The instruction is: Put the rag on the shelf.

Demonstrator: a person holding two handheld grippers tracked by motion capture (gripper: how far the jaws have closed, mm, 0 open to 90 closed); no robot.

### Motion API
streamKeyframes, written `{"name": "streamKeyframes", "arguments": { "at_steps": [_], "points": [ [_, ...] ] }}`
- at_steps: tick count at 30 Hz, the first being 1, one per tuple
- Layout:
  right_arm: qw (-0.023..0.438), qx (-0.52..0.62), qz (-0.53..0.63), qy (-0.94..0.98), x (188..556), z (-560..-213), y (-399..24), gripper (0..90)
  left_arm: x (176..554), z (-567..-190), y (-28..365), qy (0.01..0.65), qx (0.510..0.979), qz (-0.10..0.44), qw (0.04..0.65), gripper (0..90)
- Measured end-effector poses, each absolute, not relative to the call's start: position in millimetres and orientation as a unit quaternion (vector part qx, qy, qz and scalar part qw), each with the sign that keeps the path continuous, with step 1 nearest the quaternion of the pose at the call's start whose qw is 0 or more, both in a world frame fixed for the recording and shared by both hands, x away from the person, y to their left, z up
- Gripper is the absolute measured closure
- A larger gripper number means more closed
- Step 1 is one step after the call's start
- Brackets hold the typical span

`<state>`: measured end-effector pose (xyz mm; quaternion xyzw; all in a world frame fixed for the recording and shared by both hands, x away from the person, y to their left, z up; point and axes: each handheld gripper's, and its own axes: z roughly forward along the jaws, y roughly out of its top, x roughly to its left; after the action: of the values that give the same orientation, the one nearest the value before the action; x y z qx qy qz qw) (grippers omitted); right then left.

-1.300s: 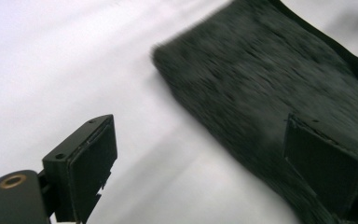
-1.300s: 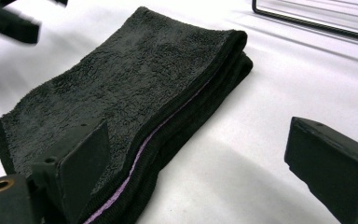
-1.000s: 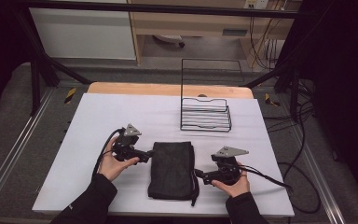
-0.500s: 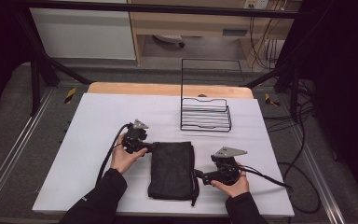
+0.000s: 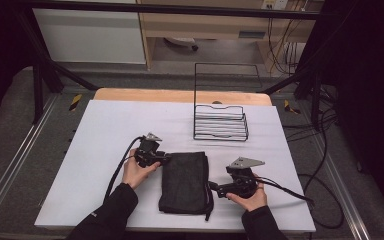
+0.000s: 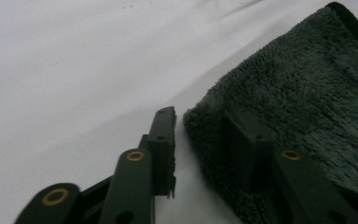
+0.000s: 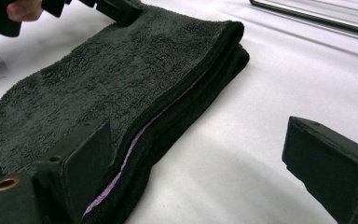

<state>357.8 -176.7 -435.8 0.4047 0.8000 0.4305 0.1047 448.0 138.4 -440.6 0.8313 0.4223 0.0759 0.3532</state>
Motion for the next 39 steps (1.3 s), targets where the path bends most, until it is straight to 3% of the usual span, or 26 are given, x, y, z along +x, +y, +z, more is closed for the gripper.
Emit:
{"name": "streamKeyframes", "arguments": {
  "at_steps": [10, 23, 35, 39],
  "points": [
    [0.110, 0.417, 0.445, 0.785, 368.0, -430.7, -176.0, 9.3, 445.3, -441.8, 134.6, 0.422, 0.831, 0.067, 0.356, 76.3],
    [0.114, 0.441, 0.440, 0.774, 414.5, -424.9, -149.4, 15.7, 442.0, -442.8, 133.2, 0.411, 0.835, 0.083, 0.356, 77.5],
    [0.114, 0.444, 0.400, 0.793, 430.2, -453.1, -134.6, 41.0, 440.9, -442.6, 132.0, 0.405, 0.838, 0.090, 0.354, 77.7],
    [0.094, 0.453, 0.402, 0.790, 429.8, -453.9, -133.6, 50.1, 440.5, -442.6, 131.6, 0.406, 0.838, 0.091, 0.353, 77.8]
  ]
}}
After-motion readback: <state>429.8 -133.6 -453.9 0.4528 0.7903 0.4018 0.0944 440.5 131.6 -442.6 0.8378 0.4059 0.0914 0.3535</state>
